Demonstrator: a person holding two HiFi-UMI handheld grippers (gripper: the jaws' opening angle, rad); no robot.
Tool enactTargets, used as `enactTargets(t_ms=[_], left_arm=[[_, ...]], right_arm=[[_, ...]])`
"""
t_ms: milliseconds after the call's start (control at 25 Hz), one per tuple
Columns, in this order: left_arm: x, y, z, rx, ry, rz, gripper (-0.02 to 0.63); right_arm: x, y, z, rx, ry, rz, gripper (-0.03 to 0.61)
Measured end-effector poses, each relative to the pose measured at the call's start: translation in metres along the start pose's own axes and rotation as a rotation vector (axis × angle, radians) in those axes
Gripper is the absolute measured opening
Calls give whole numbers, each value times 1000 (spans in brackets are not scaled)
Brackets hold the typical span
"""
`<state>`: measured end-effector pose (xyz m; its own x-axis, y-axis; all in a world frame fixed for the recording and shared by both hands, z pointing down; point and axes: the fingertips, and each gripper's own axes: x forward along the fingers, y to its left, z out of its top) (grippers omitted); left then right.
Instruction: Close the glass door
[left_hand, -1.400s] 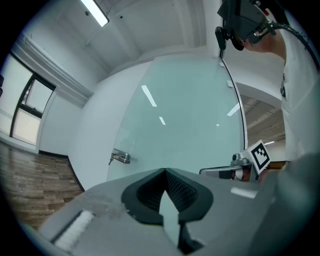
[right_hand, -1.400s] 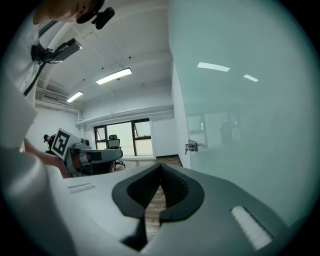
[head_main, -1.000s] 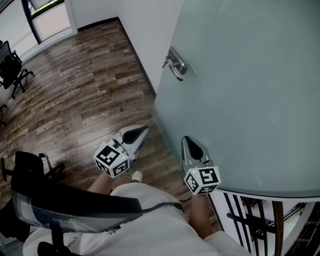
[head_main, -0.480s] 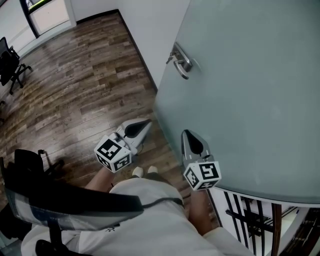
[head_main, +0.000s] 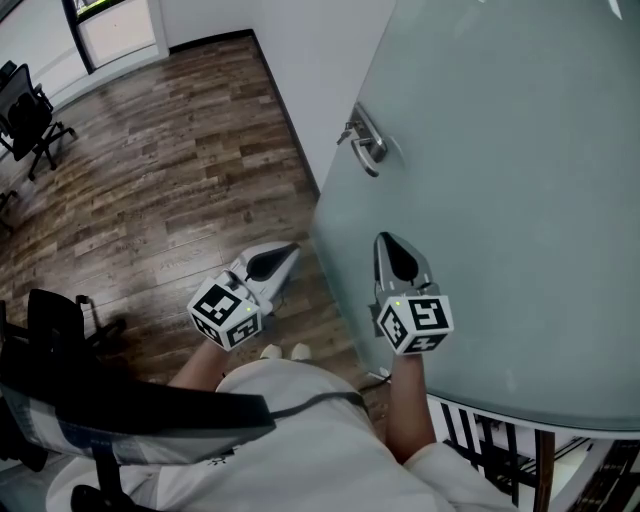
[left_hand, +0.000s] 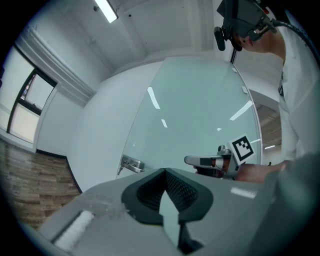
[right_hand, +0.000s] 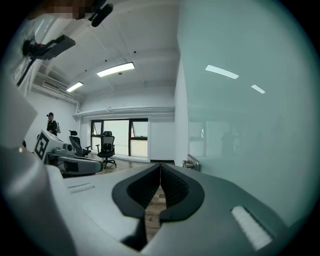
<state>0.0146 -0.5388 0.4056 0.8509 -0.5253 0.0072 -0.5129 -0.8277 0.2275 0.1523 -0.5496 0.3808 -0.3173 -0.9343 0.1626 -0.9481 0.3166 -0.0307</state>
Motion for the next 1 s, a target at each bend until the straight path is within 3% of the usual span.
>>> enactTargets(t_ms=[200,320,480,600,1000], left_arm=[[13,1,-13,-9,37,12,6],[19,0,-18,-15,47,15,6],[21,4,-23,-29,44,43,6],[15,8,-25,-38,49,69,6],[47,30,-32,-46,84,100,6]], right_arm=[[42,-22,1,-74,45,25,33],[73,-42,-13,-133,117,23,85],[116,-66,-35,-104,210,37,185],[144,-77,-47,-143,275,16,223],[194,-104,-76,-186,384,-25,249]])
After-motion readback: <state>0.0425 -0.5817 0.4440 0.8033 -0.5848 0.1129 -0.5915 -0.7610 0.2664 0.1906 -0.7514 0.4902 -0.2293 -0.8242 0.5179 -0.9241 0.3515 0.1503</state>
